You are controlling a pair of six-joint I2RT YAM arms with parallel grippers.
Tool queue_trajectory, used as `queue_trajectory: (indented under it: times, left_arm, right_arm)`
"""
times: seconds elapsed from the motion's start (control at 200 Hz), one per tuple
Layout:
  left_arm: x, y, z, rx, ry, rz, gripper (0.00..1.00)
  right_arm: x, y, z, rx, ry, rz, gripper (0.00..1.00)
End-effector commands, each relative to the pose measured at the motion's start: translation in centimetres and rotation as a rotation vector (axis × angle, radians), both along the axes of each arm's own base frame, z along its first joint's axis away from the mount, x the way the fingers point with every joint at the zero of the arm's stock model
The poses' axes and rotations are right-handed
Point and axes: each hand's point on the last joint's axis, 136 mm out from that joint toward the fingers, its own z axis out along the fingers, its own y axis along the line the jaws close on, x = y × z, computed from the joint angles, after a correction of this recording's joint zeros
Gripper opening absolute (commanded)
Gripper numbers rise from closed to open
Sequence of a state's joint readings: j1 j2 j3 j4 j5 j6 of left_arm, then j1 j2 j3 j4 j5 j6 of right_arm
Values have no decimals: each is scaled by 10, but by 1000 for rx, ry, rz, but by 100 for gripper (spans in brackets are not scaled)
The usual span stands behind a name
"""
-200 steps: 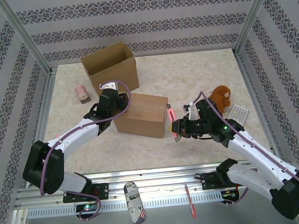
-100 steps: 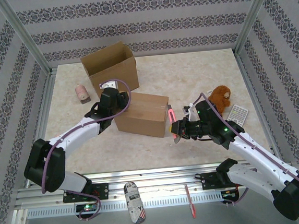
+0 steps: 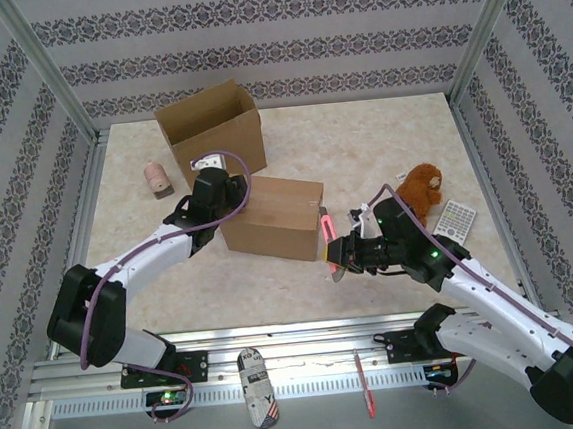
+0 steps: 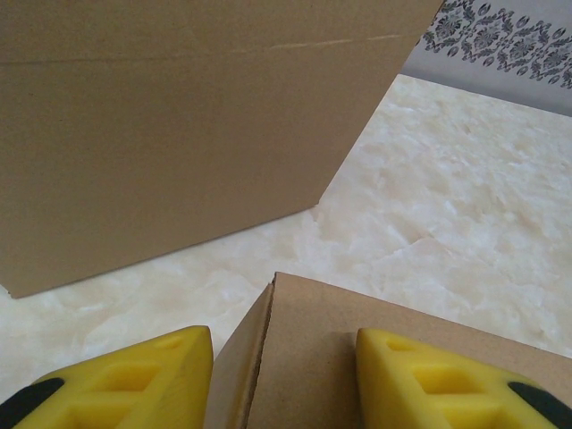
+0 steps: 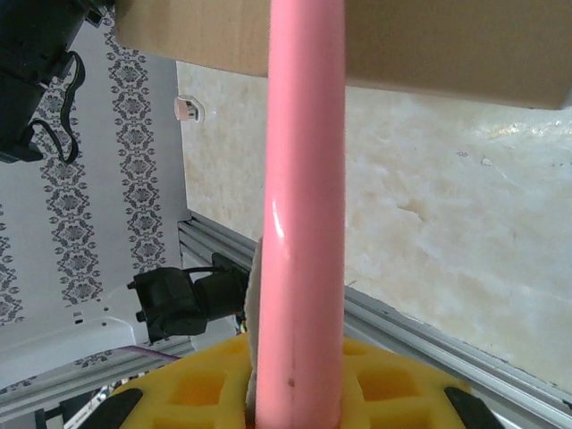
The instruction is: Unpack the express box
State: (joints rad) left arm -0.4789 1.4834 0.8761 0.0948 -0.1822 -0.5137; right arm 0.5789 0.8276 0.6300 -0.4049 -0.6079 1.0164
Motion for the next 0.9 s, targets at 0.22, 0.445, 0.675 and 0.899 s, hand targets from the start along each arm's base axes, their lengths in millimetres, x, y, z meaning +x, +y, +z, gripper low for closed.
queue_trajectory:
  times: [0.22, 0.445, 0.675, 0.899]
  left_arm:
    - [-135, 55, -173, 309, 717, 1, 45]
    - [-135, 55, -173, 310, 716, 0, 45]
    - [-135, 55, -173, 310, 717, 0, 45]
    - [-136, 55, -174, 312, 720, -1, 45]
  right_arm:
    - [-34, 11, 3, 58, 65, 128, 0]
    - [-38, 12, 3, 61, 61, 129, 0]
    - [-41, 11, 2, 61, 65, 126, 0]
    - [-44, 10, 4, 64, 59, 123, 0]
